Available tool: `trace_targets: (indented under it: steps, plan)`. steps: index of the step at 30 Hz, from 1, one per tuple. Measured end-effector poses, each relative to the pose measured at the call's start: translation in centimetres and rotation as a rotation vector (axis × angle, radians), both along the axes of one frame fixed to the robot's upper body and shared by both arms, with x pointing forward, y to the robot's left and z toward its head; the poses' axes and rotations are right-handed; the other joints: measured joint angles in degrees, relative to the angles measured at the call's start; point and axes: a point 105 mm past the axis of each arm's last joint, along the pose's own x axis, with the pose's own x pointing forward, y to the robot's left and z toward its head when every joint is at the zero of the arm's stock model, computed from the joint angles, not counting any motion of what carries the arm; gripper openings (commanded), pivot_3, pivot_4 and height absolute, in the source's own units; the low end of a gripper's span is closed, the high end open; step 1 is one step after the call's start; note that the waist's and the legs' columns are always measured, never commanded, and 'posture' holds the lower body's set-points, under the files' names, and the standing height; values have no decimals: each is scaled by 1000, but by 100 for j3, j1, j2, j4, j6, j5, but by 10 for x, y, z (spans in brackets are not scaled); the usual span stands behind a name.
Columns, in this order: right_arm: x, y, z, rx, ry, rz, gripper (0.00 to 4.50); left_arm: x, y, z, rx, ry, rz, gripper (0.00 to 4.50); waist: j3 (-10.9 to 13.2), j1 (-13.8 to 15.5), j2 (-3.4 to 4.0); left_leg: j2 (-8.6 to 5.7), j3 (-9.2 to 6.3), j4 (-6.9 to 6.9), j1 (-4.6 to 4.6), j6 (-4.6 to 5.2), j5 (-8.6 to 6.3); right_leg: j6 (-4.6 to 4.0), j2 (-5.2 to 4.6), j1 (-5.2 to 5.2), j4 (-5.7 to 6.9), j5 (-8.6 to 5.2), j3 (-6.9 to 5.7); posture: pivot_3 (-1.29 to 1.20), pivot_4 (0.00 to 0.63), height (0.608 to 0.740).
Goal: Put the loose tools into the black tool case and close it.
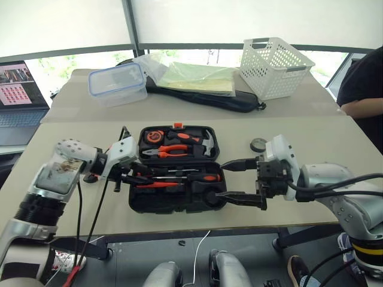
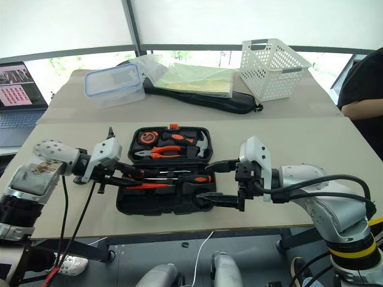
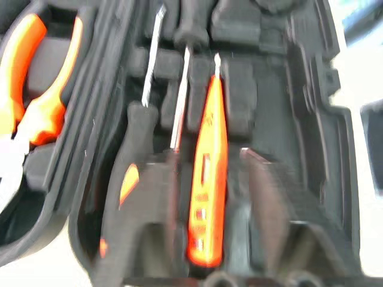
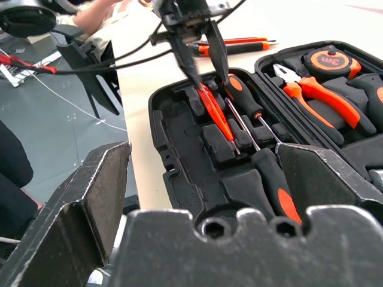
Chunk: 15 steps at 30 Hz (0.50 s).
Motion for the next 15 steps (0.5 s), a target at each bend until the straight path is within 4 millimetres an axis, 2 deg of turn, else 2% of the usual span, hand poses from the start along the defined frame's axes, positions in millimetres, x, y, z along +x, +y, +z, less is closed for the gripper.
trace_targets:
  steps: [3,7,15]
  plan:
    - [0,1,-1,-1,3,4,4500,3,-8,-8,-41,13,26,48,0,-1,0,1,-1,0,0,0,0,0,0,0,0,0,3,0,150,740]
    - [-1,2,-3,-5,10,10,4500,-3,-6,-22,-50,43,52,48,0,-34,0,3,-1,-1,1,-2,-1,0,0,-1,-1,0,5,0,150,740]
    - [0,5,-4,-7,14,18,4500,-9,-8,-27,-40,-49,20,48,-2,-3,2,2,0,-1,7,-2,-1,0,-2,3,-1,0,5,0,150,740]
